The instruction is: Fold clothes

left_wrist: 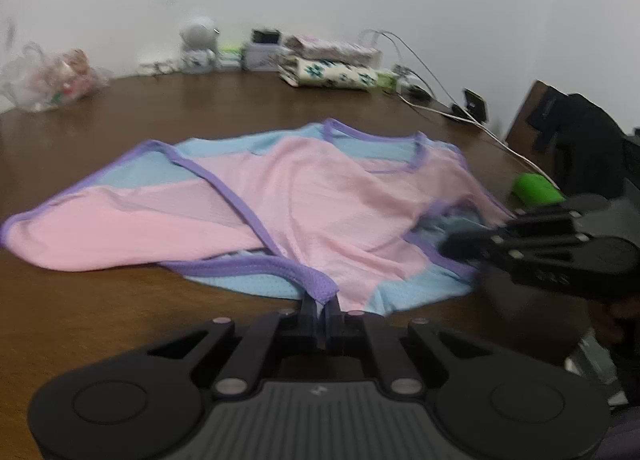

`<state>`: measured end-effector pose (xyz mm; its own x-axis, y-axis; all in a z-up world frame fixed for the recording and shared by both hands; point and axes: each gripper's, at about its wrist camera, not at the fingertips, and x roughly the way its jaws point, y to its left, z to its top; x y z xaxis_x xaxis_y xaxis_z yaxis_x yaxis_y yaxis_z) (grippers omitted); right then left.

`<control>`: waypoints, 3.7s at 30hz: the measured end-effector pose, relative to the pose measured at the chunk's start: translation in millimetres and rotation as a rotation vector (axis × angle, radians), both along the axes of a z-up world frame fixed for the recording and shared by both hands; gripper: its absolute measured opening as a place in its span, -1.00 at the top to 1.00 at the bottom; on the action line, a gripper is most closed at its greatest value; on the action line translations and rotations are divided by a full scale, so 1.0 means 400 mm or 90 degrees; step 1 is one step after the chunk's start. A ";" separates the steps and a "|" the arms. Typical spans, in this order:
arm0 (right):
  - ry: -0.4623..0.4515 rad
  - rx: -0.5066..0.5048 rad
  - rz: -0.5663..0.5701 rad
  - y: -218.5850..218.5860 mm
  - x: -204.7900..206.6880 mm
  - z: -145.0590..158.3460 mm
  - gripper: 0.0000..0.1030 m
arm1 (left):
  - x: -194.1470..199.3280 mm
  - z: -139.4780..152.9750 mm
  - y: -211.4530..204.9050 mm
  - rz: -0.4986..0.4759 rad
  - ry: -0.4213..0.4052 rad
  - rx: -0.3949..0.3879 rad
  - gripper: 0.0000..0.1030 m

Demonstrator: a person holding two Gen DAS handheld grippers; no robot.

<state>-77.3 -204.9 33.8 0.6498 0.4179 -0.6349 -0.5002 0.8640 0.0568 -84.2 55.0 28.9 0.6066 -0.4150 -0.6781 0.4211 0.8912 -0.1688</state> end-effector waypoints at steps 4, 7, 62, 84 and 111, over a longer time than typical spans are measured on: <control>-0.030 -0.053 -0.074 -0.034 0.037 0.012 0.98 | -0.022 0.021 -0.024 -0.049 0.041 -0.104 0.78; -0.041 -0.042 -0.115 -0.063 0.051 0.033 0.89 | -0.032 0.045 -0.005 -0.060 -0.008 -0.071 0.37; 0.013 0.056 0.301 0.200 -0.141 0.066 0.71 | 0.242 0.061 0.322 0.334 0.002 0.050 0.61; -0.032 0.027 0.214 0.278 -0.051 0.050 0.06 | 0.144 0.011 0.314 0.291 -0.013 -0.069 0.85; -0.007 0.026 0.277 0.307 -0.115 0.041 0.96 | 0.196 0.083 0.376 0.254 -0.002 -0.142 0.92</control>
